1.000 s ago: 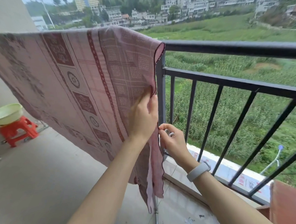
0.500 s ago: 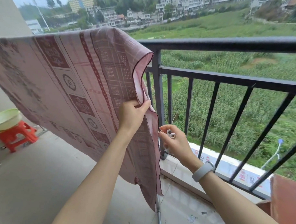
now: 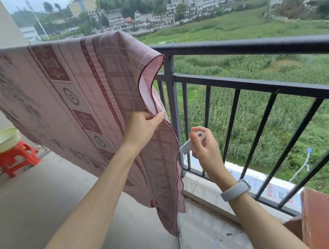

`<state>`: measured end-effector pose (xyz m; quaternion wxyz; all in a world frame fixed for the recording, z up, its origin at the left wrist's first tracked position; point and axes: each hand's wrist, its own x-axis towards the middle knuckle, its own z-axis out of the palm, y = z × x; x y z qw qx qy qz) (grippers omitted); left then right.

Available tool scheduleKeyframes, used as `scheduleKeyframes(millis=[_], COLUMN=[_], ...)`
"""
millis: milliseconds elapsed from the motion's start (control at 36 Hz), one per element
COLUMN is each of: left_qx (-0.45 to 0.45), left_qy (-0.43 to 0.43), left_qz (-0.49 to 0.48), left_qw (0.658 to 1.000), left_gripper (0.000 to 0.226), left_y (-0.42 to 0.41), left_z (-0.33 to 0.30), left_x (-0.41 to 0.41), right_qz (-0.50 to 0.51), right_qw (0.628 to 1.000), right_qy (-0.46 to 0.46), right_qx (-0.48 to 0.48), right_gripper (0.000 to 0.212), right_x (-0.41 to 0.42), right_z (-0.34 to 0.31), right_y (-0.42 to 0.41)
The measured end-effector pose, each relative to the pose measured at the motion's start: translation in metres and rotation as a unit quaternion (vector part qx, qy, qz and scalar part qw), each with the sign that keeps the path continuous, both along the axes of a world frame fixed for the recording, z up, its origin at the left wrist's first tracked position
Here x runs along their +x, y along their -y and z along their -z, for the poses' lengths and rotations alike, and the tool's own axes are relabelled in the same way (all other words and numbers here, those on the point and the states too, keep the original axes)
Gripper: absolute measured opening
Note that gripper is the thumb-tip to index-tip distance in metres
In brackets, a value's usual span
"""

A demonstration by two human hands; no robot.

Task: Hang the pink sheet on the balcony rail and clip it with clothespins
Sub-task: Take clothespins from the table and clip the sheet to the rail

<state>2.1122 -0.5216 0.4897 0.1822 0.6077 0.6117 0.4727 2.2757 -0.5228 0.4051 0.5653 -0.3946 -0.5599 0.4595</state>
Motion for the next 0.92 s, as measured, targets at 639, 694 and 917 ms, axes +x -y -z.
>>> scheduleKeyframes(millis=[639, 694, 917], left_qx=[0.011, 0.015, 0.043], left_qy=[-0.016, -0.019, -0.018], left_qz=[-0.022, -0.017, 0.022], left_qw=[1.000, 1.000, 0.999], left_gripper=[0.036, 0.035, 0.013], left_y=[-0.002, 0.000, 0.025], left_z=[-0.009, -0.008, 0.016], left_x=[0.013, 0.012, 0.009], right_qz=[0.183, 0.169, 0.063], right_qw=[0.979, 0.982, 0.993], right_qy=[0.023, 0.039, 0.092], right_qx=[0.090, 0.080, 0.035], right_gripper=[0.027, 0.028, 0.062], right_x=[-0.031, -0.035, -0.026], right_z=[-0.009, -0.005, 0.018], right_y=[-0.002, -0.005, 0.009])
